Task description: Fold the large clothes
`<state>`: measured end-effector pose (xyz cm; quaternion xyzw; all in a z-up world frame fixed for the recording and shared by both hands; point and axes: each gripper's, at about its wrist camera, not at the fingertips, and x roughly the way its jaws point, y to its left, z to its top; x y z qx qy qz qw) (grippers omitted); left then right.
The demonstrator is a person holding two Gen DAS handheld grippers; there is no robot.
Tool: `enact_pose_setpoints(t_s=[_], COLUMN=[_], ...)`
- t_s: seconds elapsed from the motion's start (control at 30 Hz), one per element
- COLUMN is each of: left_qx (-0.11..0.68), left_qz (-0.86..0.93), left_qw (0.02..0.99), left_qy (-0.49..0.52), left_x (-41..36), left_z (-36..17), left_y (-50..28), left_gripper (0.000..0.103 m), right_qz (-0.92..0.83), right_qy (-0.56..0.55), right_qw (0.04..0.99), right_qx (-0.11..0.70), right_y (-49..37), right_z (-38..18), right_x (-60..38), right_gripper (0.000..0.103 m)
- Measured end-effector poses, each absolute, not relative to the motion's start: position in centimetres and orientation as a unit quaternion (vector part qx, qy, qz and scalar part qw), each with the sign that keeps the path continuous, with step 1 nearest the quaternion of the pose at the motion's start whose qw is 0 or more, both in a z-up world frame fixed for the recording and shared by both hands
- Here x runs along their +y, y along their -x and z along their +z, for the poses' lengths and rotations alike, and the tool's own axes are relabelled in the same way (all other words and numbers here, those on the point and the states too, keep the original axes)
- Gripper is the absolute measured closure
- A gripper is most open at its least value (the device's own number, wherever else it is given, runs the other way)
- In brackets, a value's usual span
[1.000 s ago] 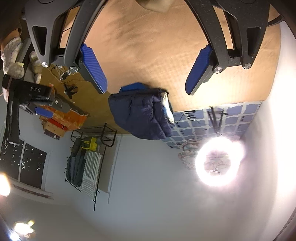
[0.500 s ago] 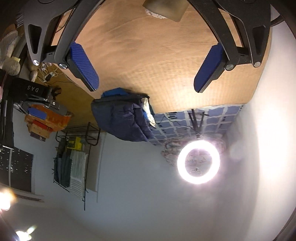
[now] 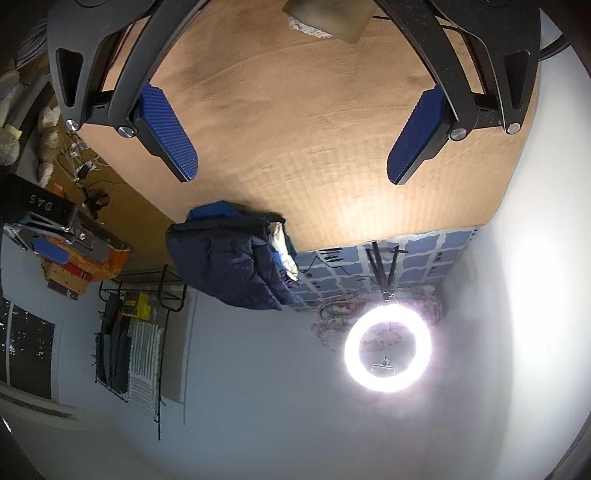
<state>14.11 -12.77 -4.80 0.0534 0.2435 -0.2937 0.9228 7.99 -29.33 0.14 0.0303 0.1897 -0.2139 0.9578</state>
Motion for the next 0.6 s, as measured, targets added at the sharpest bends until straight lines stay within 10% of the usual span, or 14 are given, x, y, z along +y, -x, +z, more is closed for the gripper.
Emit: enact_pose_setpoints(t_s=[0.6], left_qx=[0.254], left_qz=[-0.287], left_qw=[0.923], left_qy=[-0.042], left_x=[-12.27], left_z=[-5.55], left_y=[-14.96], left_gripper=[0.000], right_qz=[-0.205], right_qy=[-0.027], right_qw=[0.956], right_qx=[0.206], right_y=[-8.51], right_z=[-0.48], right_x=[-29.31], right_gripper=[0.000])
